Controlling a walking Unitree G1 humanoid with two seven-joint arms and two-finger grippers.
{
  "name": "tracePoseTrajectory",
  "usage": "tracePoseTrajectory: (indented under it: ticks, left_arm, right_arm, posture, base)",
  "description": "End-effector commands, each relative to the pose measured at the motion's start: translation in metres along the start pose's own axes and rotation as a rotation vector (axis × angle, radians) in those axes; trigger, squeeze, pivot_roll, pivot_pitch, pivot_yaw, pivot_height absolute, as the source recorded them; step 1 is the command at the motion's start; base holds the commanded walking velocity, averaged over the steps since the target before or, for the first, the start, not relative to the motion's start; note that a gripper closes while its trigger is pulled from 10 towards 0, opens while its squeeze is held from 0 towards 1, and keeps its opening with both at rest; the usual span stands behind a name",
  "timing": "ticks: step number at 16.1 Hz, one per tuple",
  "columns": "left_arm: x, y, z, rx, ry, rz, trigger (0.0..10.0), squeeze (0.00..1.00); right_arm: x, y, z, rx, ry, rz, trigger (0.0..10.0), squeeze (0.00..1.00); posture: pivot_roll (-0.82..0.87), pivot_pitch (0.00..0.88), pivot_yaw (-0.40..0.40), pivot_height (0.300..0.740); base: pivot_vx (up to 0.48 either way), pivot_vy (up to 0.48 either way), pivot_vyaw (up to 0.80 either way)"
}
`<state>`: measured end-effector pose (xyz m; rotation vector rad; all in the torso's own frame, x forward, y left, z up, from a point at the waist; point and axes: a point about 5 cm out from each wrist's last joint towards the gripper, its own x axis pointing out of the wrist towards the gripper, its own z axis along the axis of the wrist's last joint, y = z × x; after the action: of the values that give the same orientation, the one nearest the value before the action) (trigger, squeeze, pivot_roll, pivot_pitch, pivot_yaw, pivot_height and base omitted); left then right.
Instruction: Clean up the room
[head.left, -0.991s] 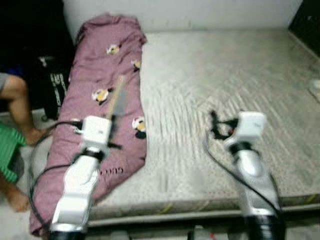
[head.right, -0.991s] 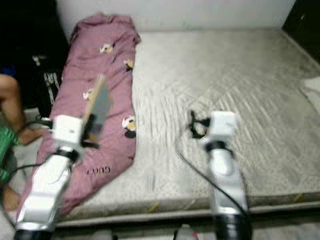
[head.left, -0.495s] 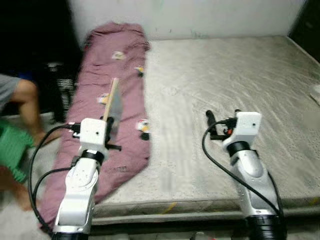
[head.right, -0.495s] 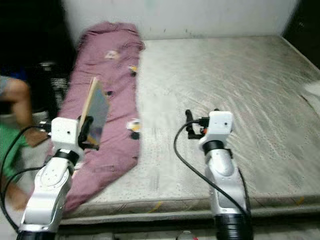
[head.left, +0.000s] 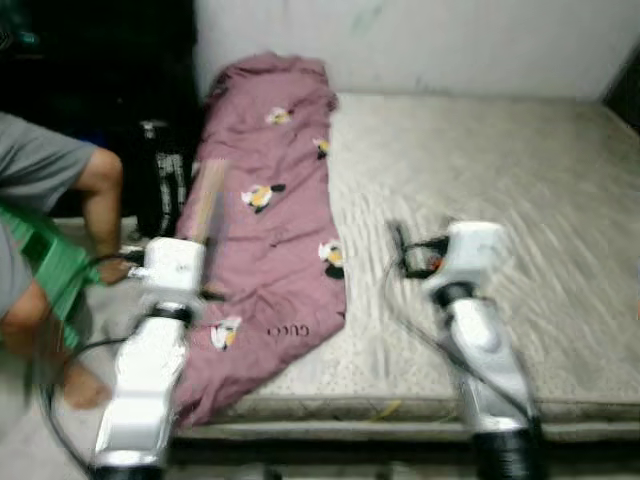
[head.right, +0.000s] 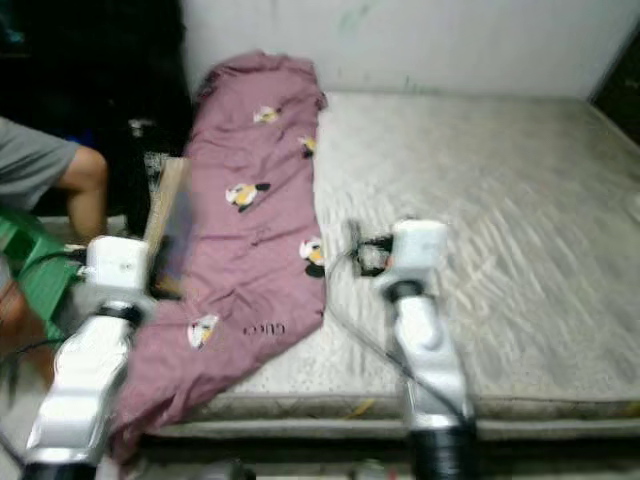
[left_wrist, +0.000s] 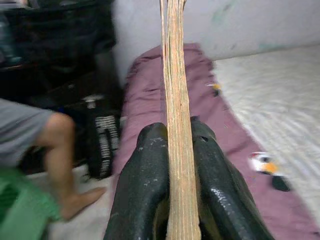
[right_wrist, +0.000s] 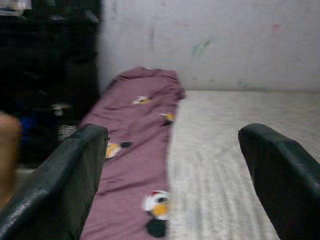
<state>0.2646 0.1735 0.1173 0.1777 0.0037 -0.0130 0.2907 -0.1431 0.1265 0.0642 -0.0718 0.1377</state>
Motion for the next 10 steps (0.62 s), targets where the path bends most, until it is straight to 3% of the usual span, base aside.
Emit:
tracePoseTrajectory:
  ticks: [1, 6, 10]
  left_arm:
    - [0.0027, -0.0032, 0.0105, 0.005, -0.052, -0.001, 10.0, 0.00]
    - [0.0036, -0.0033, 0.0108, 0.020, -0.061, 0.009, 10.0, 0.00]
    - [0.0018, -0.0052, 0.0131, 0.039, -0.089, 0.019, 10.0, 0.00]
  right_arm:
    - [0.0020, -0.0075, 0.0053, -0.009, -0.013, -0.022, 10.0, 0.00]
    - [-0.0022, -0.0074, 0.0013, -0.014, 0.001, -0.023, 10.0, 0.00]
    - [-0.0014, -0.0083, 0.0009, -0.056, 0.010, -0.014, 10.0, 0.00]
  posture:
    - [-0.02, 0.002, 0.028, 0.740]
    - [-0.02, 0.008, 0.029, 0.740]
    - [-0.02, 0.011, 0.026, 0.740]
  base:
    - [0.000, 0.480, 0.00]
    - [0.000, 0.480, 0.00]
    - [0.000, 0.000, 0.00]
